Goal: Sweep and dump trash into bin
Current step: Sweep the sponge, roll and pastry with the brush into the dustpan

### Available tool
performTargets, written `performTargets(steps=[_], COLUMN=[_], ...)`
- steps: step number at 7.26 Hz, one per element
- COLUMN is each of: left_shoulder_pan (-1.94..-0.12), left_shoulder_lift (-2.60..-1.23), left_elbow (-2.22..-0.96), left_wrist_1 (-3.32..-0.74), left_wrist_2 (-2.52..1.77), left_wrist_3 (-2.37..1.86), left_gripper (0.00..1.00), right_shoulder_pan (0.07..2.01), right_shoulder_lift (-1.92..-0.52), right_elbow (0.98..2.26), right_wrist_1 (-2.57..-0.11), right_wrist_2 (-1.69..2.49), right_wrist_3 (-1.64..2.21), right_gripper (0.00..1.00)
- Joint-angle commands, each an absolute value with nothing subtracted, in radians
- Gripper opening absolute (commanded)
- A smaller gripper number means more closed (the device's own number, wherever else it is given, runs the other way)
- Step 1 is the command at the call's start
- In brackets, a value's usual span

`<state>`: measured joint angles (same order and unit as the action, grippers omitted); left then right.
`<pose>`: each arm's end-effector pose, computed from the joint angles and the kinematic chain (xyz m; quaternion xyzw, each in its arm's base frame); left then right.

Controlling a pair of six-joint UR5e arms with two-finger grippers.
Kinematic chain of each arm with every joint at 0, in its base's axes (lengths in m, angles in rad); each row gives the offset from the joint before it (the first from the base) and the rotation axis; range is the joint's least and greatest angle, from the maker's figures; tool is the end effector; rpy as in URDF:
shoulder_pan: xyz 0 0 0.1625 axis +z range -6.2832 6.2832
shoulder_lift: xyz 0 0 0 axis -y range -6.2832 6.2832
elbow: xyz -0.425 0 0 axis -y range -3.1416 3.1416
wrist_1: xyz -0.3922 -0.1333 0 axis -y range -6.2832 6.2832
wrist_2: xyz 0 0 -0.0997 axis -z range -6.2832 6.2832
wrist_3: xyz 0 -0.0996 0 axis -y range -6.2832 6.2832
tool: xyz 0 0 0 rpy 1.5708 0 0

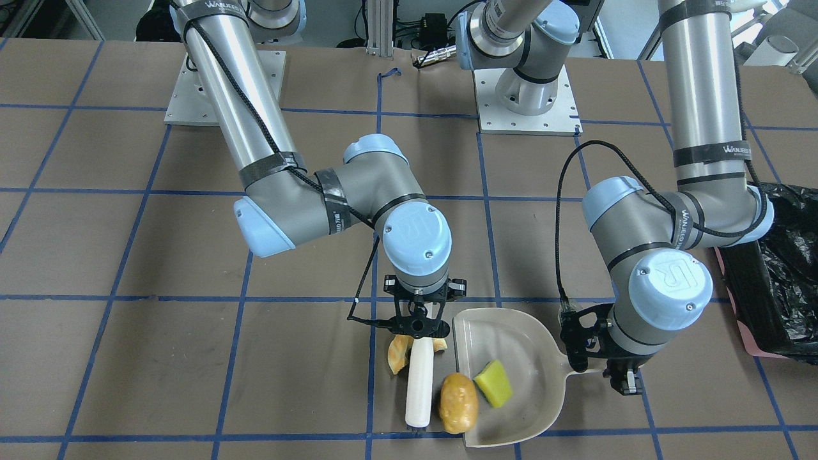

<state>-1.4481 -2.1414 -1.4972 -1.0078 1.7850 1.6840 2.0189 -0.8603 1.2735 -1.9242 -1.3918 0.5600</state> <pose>-0.0280 -0.6888 0.2426 0.6968 0.7085 0.0636 0.0919 0.4524 -0.5925 0.2234 0.0583 0.9938 0.0692 0.0638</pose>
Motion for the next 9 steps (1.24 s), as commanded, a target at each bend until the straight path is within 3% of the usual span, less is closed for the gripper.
performTargets(steps=[1, 6, 9], left_shoulder_pan=[-1.448, -1.448, -1.448], left_shoulder_lift=[-2.141, -2.14, -2.138], left_elbow=[-1.497, -1.502, -1.506], left_wrist_1=[-1.008, -1.008, -1.008], left_wrist_2=[1.784, 1.779, 1.778], left_wrist_3=[1.683, 1.683, 1.683], left_gripper=[0.04, 0.04, 0.04], right_shoulder_pan=[2.077, 2.108, 2.102], right_shoulder_lift=[-0.819, -0.818, -0.886], right_elbow=[1.211, 1.141, 1.155], right_wrist_1=[-1.928, -1.919, -1.801], right_wrist_2=[-1.358, -1.281, -1.319], right_wrist_3=[0.636, 0.683, 0.684], right_gripper=[0.0, 0.0, 0.0])
